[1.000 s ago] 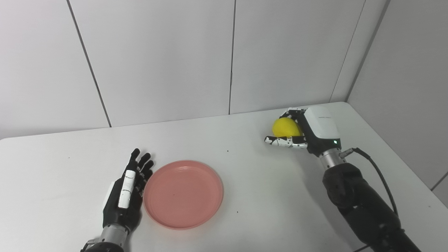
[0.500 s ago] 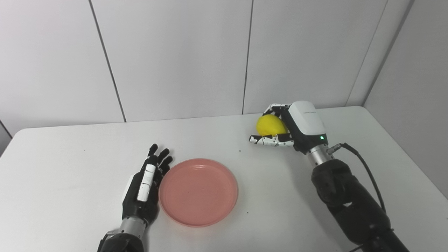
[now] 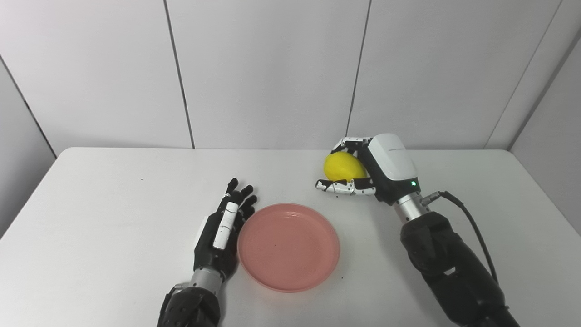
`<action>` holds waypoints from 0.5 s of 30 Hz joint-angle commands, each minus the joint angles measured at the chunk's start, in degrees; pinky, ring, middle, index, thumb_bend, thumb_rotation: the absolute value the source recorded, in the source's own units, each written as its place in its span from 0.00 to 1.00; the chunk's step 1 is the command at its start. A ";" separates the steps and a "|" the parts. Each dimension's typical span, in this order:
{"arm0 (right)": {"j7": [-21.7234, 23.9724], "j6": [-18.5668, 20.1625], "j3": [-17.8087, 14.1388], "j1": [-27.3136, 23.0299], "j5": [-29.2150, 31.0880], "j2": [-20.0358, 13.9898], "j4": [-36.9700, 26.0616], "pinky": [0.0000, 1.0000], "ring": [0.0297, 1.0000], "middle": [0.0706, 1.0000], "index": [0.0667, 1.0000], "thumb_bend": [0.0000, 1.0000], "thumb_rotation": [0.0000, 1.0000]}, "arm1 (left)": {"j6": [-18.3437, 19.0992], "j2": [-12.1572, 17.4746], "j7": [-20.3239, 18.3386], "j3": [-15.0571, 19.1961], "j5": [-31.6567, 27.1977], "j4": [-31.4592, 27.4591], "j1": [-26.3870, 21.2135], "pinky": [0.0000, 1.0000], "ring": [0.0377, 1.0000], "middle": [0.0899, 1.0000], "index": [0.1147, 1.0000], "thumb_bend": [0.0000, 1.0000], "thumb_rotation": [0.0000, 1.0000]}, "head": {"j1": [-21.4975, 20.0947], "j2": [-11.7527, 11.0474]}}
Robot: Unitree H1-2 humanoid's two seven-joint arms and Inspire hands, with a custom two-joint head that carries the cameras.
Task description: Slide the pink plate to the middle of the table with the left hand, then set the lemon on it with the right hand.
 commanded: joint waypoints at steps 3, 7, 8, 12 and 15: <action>-0.22 -3.80 0.78 -3.63 -0.25 0.68 -0.30 0.18 0.20 0.24 0.32 0.53 0.65 | 3.40 -1.07 1.71 -0.68 1.53 2.07 2.26 0.97 0.92 0.93 1.00 0.80 0.73 | 1.56 0.06; 0.24 -3.92 1.94 -3.99 -1.11 1.82 -0.27 0.18 0.20 0.24 0.31 0.54 0.67 | 3.21 -1.57 1.96 -0.60 1.73 2.06 2.33 0.99 0.93 0.93 1.00 0.79 0.73 | 2.57 0.14; 0.43 -3.98 2.30 -4.08 -1.33 2.09 -0.30 0.18 0.20 0.24 0.31 0.55 0.69 | 3.22 -1.63 1.97 -0.58 1.73 1.98 2.37 0.99 0.93 0.93 1.00 0.80 0.73 | 2.61 0.14; 1.54 -4.24 3.39 -4.10 -1.84 2.57 -0.60 0.18 0.21 0.26 0.35 0.54 0.74 | 3.13 -1.60 2.08 -0.69 1.99 1.87 2.47 0.99 0.94 0.93 1.00 0.80 0.74 | 2.88 0.11; 2.44 -3.75 3.97 -3.69 -2.17 3.09 -1.09 0.19 0.22 0.27 0.36 0.55 0.76 | 3.29 -1.25 2.21 -0.97 2.58 1.78 2.53 0.99 0.93 0.92 1.00 0.81 0.76 | 3.01 0.09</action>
